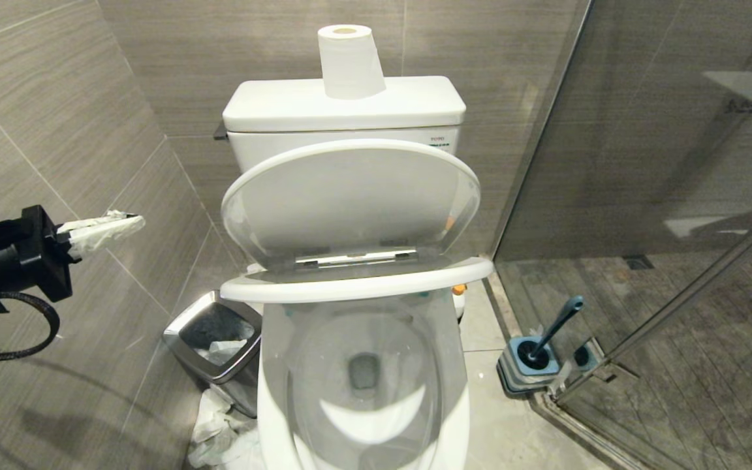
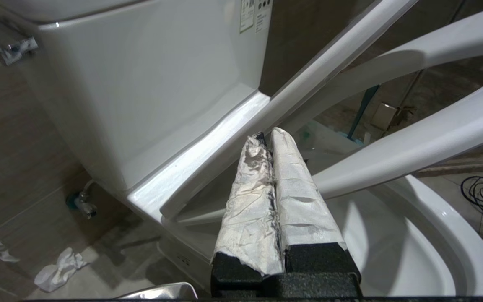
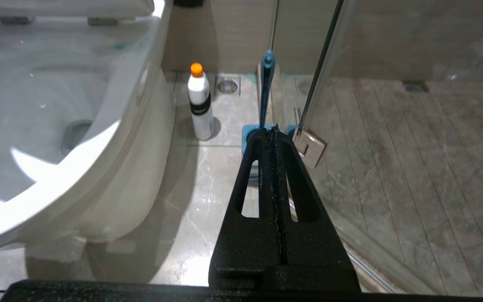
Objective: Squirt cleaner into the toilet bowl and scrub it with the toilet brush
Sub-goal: Close the toilet lid
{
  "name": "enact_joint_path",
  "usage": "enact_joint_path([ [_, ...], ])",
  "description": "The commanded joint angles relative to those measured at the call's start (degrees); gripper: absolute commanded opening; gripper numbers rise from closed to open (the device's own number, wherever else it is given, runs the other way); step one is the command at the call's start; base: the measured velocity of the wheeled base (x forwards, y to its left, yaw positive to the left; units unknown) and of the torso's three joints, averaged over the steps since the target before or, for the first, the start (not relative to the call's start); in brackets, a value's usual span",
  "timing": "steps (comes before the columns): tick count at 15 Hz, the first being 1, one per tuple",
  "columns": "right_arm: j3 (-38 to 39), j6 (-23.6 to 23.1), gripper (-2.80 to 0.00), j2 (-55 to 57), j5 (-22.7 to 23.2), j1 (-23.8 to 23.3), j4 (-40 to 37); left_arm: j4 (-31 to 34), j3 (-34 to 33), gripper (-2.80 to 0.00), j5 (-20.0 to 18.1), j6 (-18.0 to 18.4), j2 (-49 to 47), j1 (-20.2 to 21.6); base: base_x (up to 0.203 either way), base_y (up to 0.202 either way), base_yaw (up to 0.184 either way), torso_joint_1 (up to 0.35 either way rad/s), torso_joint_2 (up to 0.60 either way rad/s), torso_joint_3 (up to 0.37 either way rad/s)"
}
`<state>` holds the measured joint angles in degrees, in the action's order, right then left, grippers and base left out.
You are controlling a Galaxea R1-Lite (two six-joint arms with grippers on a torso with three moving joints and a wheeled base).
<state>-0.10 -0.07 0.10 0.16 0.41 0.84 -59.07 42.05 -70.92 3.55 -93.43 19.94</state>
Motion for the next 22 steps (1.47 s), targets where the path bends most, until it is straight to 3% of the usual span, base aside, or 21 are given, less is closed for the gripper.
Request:
enact_joint_path([
  [1, 0.0, 0.0, -2.8, 0.1, 0.0, 0.0, 0.0, 1.2, -0.1, -2.8, -0.4, 0.0, 1.2, -0.3, 0.0, 0.0, 0.0, 0.012, 0.0, 0.193],
  [5, 0.0, 0.0, -2.8, 0.1, 0.0, 0.0, 0.0, 7.5, -0.5, -2.8, -0.6, 0.1, 2.7, -0.7, 0.0, 0.0, 0.0, 0.0, 0.0, 0.155],
  [7, 0.0, 0.0, -2.8, 0.1, 0.0, 0.0, 0.0, 11.5, -1.3, -2.8, -0.9, 2.2, 3.2, -0.6, 0.0, 0.0, 0.0, 0.0, 0.01, 0.033],
  [9, 0.0, 0.0, -2.8, 0.1, 0.0, 0.0, 0.0, 14.2, 0.9, -2.8, 1.5, 3.9, 3.1, -2.2, 0.0, 0.0, 0.0, 0.0, 0.0, 0.0],
  [11, 0.1, 0.0, -2.8, 0.1, 0.0, 0.0, 0.0, 14.3, 7.9, -2.8, 15.0, 2.8, 1.9, -7.7, 0.0, 0.0, 0.0, 0.0, 0.0, 0.0],
  [14, 0.0, 0.0, -2.8, 0.1, 0.0, 0.0, 0.0, 15.1, 24.6, -2.8, 42.5, -3.5, -1.6, -20.9, 0.0, 0.0, 0.0, 0.0, 0.0, 0.0],
  [16, 0.1, 0.0, -2.8, 0.1, 0.0, 0.0, 0.0, 17.2, 29.9, -2.8, 54.7, -3.0, -2.8, -27.8, 0.0, 0.0, 0.0, 0.0, 0.0, 0.0],
  [17, 0.0, 0.0, -2.8, 0.1, 0.0, 0.0, 0.0, 19.0, 30.8, -2.8, 56.3, 1.6, -2.8, -28.5, 0.0, 0.0, 0.0, 0.0, 0.0, 0.0],
  [19, 0.0, 0.0, -2.8, 0.1, 0.0, 0.0, 0.0, 22.4, 30.9, -2.8, 57.8, 14.2, -2.2, -28.4, 0.0, 0.0, 0.0, 0.0, 0.0, 0.0],
  [20, 0.0, 0.0, -2.8, 0.1, 0.0, 0.0, 0.0, 25.8, 31.1, -2.8, 60.6, 19.3, -1.7, -28.6, 0.0, 0.0, 0.0, 0.0, 0.0, 0.0],
  [22, 0.1, 0.0, -2.8, 0.1, 0.0, 0.0, 0.0, 31.4, 32.8, -2.8, 64.0, 20.6, -0.4, -30.4, 0.0, 0.0, 0.0, 0.0, 0.0, 0.0],
])
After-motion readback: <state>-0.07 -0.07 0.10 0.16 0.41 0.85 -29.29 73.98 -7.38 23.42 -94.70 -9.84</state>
